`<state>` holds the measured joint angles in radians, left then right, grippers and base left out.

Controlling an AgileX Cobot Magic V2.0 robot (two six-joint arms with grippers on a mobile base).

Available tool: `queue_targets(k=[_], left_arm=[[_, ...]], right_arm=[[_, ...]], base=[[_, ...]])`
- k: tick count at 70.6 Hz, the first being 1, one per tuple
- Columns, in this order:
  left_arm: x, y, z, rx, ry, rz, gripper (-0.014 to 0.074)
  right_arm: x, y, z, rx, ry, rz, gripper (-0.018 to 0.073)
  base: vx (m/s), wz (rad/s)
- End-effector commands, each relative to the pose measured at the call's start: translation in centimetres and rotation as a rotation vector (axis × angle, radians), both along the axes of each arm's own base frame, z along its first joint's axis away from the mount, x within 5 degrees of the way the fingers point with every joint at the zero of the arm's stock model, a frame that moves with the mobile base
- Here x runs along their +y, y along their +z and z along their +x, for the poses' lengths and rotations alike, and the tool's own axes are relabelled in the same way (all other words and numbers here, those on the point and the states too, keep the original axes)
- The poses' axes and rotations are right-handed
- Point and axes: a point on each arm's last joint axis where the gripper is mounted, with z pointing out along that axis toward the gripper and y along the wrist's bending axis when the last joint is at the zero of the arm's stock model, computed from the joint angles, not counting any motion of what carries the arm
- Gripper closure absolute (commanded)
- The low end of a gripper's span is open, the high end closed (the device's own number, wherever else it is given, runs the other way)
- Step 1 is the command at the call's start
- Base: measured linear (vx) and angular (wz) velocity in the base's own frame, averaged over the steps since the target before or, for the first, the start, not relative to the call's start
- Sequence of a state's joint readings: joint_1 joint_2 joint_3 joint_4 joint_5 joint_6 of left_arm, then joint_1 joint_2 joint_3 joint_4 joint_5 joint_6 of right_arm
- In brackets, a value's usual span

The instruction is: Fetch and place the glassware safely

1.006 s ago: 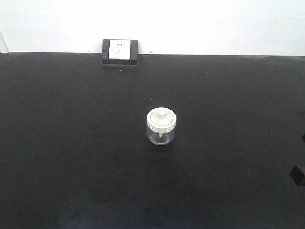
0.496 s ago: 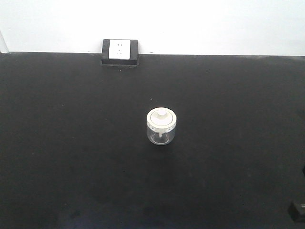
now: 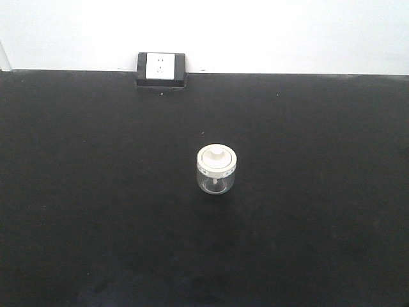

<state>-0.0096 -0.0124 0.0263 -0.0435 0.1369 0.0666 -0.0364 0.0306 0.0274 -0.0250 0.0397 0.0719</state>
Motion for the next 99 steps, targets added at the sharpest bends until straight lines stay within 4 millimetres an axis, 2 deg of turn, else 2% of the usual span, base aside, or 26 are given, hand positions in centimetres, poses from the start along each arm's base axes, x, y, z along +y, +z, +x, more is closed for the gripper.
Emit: queue_targets(k=[1,99], left_arm=[[-0.01,-0.32,0.05,-0.053,-0.003,-0.021,0.0603],[-0.01,-0.32,0.05,-0.052,-0.003,-0.021,0.0603]], right_arm=[[-0.02,-0.06,-0.35,-0.063,-0.006,-0.011,0.0563],[-0.02,-0.09,-0.33,-0.062,-0.006,-0.011,0.0563]], base=[[0.00,0.00],[0.00,0.00]])
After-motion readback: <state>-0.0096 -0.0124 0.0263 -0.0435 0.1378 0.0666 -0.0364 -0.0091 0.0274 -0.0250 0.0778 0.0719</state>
